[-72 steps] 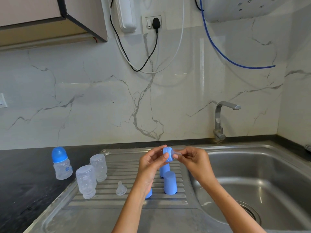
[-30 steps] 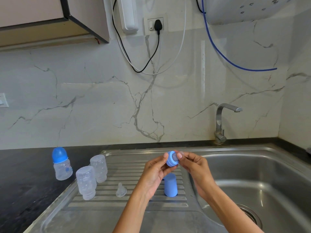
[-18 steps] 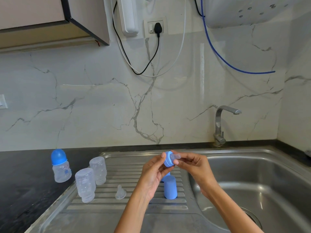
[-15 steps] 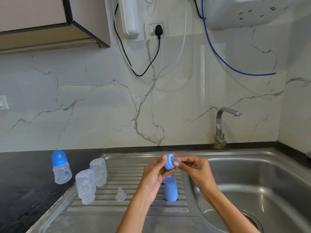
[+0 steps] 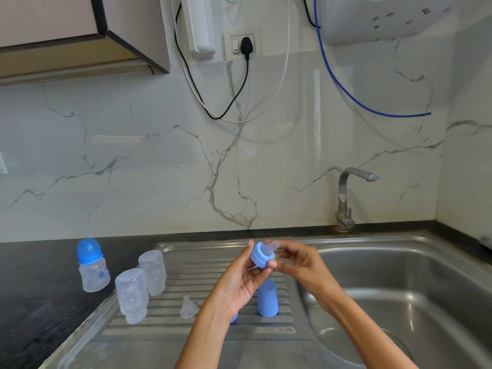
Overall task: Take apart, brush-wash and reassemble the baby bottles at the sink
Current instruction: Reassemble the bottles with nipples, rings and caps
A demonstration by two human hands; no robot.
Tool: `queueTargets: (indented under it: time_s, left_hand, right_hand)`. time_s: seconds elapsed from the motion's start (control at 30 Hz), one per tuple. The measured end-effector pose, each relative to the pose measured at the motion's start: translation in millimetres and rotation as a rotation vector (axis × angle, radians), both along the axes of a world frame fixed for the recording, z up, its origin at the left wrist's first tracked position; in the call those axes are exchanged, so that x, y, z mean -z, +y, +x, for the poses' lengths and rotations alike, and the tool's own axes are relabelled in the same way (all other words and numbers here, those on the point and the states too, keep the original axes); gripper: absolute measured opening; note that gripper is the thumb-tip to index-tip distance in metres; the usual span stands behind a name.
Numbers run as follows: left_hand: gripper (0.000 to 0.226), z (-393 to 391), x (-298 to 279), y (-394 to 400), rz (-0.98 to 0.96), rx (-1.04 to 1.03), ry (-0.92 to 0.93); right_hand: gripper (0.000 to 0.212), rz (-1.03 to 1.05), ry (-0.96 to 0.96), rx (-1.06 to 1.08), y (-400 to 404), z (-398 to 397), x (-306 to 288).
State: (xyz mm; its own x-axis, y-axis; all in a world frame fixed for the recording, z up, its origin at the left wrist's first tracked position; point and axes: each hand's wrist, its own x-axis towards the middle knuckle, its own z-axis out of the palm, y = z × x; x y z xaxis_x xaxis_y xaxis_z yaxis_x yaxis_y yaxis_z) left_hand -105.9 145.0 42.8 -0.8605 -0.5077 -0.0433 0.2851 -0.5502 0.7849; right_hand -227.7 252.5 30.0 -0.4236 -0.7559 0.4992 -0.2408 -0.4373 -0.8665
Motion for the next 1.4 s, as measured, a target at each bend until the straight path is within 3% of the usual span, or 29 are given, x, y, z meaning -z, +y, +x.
queueTargets:
  time_s: [0.13, 0.37, 0.7, 1.1, 1.3, 1.4]
  left_hand:
    - [0.041, 1.2, 1.2, -0.7, 0.047, 0.037, -0.067]
    - [0.048, 2.3, -0.1, 0.0, 0.019, 0.109, -0.136]
    - [0.045, -0.3, 3.8, 7.0, -0.191, 0.033, -0.001]
    - [0.043, 1.9, 6.9, 1.7, -0.232, 0.047, -0.078]
    - [0.047, 1.3, 6.0, -0.7, -0.174, 0.018, -0.053]
    - [0.052, 1.4, 4.8, -3.1, -0.168, 0.001, -0.074]
  right_hand:
    - [0.029, 0.010, 0.014, -0.033, 4.8, -0.3, -3.2]
    - [0.025, -0.005, 0.043, -0.051, 6.7, -2.8, -6.0]
    - [0.013, -0.127, 0.120, 0.140, -2.4, -6.5, 2.8]
    - [0.008, -0.071, 0.031, 0.173, -3.2, 0.5, 4.2]
    - [0.029, -0.004, -0.212, -0.054, 3.9, -0.2, -0.4]
    - [0.036, 0.029, -0.196, -0.103, 4.3, -0.4, -1.1]
